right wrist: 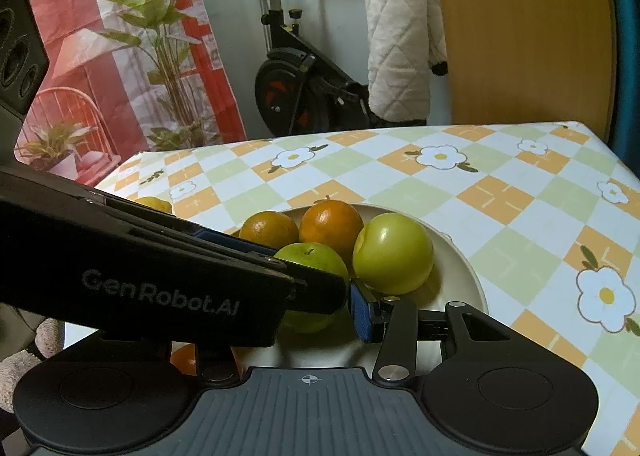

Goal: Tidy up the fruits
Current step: 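Carry the green apple with the left gripper toward the plate, then lower the green apple into the plate and open the left gripper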

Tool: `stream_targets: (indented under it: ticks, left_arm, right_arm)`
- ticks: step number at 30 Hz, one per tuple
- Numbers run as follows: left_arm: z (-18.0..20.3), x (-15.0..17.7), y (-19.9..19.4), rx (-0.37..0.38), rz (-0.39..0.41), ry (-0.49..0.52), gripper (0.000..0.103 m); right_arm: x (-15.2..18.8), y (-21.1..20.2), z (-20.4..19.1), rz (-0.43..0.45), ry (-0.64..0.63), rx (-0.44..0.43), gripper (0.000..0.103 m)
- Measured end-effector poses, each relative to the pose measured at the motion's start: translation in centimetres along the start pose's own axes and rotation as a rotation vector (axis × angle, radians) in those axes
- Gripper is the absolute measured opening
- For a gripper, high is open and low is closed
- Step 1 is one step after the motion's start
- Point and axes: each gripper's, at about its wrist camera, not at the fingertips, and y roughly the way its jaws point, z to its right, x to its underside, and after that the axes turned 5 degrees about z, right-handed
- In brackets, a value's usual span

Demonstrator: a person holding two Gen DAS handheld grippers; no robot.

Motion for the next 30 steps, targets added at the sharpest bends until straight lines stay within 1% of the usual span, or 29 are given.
stream_targets:
  ticks: [6, 18, 20, 30]
  left_arm:
    - [-0.2, 0.1, -0.4, 0.001, 0.006, -0.011, 0.047]
    - [-0.4, -0.2, -2.4, -0.03, 0.073, -0.022, 0.048]
    - [-0.5, -0.3, -2.7, -0.035, 0.083, -0.023, 0.048]
    - [-0.7, -0.2, -4.7, -0.048, 0.132, -0.029, 0.049]
  right_arm:
    - [-0.4, -0.5, -0.2, 0.014, -0.022, 0.016, 0.042]
    - [-1.2, -1.7, -0.5, 0.039, -0.048, 0.06, 0.043]
    - [-1.3, -1.9, -0.5, 0.042, -0.052, 0.066, 0.045]
    - [-1.7, -3.2, -1.5, 0.065, -0.076, 0.078, 0.046]
